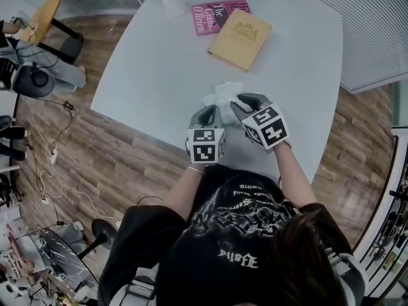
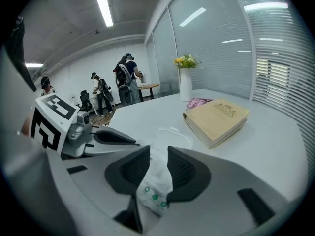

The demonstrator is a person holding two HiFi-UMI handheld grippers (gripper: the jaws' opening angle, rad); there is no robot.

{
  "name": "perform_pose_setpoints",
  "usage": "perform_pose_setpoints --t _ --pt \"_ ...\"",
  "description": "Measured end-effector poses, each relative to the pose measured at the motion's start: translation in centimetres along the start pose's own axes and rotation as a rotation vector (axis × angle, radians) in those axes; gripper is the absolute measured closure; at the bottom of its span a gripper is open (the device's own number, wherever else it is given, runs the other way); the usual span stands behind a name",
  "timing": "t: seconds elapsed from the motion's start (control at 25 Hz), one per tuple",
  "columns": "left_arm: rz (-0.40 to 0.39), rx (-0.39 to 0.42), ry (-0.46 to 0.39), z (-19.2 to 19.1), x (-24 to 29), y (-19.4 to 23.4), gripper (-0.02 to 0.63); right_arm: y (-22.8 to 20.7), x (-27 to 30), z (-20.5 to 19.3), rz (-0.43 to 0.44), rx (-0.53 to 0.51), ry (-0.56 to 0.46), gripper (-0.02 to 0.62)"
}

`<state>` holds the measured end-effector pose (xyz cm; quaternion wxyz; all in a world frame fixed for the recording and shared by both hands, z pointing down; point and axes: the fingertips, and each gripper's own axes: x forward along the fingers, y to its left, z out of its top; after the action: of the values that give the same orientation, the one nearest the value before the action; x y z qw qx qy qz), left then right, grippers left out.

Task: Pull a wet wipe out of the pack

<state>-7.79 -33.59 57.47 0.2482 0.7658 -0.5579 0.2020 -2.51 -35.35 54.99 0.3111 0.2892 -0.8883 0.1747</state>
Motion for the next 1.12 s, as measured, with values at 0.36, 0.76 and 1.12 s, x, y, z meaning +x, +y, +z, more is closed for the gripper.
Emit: perform_pose_setpoints --t 0.36,0.76,1.12 --pt "-0.014 -0.003 0.011 -0.8 0.0 0.2 0.598 1.0 2.8 -2.6 0.072 -0.036 0.202 0.476" --pt "-0.019 -0.01 0.016 -1.1 -0.1 0.2 0.598 0.9 2.9 -3.3 0.038 -0.035 0.23 0.589" --pt "-0.015 -0.021 0.01 -1.0 -0.2 0.3 0.598 1.5 1.0 -1.5 0.068 0.033 0.131 0.591"
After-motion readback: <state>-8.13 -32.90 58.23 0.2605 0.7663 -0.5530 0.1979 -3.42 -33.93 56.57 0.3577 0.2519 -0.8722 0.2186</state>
